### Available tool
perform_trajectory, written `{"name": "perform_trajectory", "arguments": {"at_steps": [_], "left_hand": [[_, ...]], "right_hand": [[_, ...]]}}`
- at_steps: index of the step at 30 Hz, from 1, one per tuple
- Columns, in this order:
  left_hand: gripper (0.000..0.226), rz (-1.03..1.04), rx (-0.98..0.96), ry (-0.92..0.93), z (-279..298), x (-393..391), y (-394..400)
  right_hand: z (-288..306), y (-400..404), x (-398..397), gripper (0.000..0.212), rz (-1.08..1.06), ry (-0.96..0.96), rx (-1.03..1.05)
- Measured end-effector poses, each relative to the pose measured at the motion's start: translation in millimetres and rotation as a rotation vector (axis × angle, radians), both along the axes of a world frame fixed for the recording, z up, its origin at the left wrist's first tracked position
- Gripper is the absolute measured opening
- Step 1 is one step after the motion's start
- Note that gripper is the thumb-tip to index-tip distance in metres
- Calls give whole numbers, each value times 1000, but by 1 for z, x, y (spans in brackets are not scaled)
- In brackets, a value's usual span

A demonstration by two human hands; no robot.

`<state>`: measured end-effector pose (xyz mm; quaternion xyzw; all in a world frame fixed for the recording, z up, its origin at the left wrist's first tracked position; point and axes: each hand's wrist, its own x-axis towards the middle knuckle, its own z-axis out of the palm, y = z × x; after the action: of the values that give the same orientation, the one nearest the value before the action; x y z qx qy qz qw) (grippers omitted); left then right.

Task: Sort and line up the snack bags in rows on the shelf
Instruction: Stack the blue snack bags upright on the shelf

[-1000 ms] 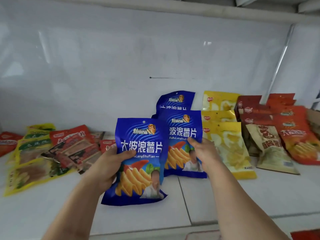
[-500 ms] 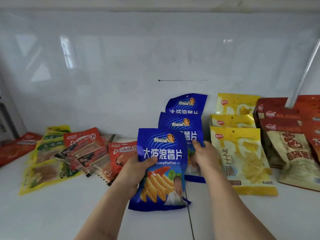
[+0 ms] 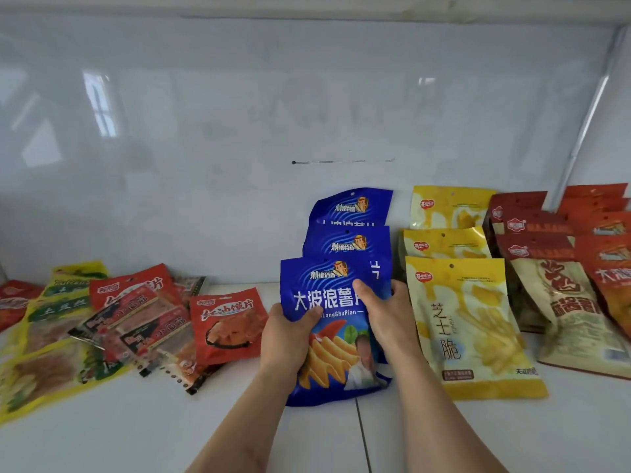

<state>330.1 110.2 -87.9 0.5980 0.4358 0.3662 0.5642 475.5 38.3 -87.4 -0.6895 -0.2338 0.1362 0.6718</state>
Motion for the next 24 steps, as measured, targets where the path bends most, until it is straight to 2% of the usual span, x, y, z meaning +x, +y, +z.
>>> {"name": "perform_trajectory", "arguments": {"at_steps": [2, 8, 11, 16, 24], "left_hand": [[45, 8, 21, -6, 0, 6, 1], [50, -26, 13, -22, -4, 20, 10], [49, -109, 15, -14, 0, 17, 11], [73, -304, 81, 87, -5, 9, 17], [76, -281, 178, 141, -13, 28, 30]], "right_hand": [[-4, 3, 4, 61, -14, -27, -13], [-9, 10, 16, 57, -54, -95, -36], [-13, 15, 23, 53, -64, -113, -28], [-15, 23, 31, 50, -67, -96, 2], [-14, 32, 39, 53, -100, -99, 5]]}}
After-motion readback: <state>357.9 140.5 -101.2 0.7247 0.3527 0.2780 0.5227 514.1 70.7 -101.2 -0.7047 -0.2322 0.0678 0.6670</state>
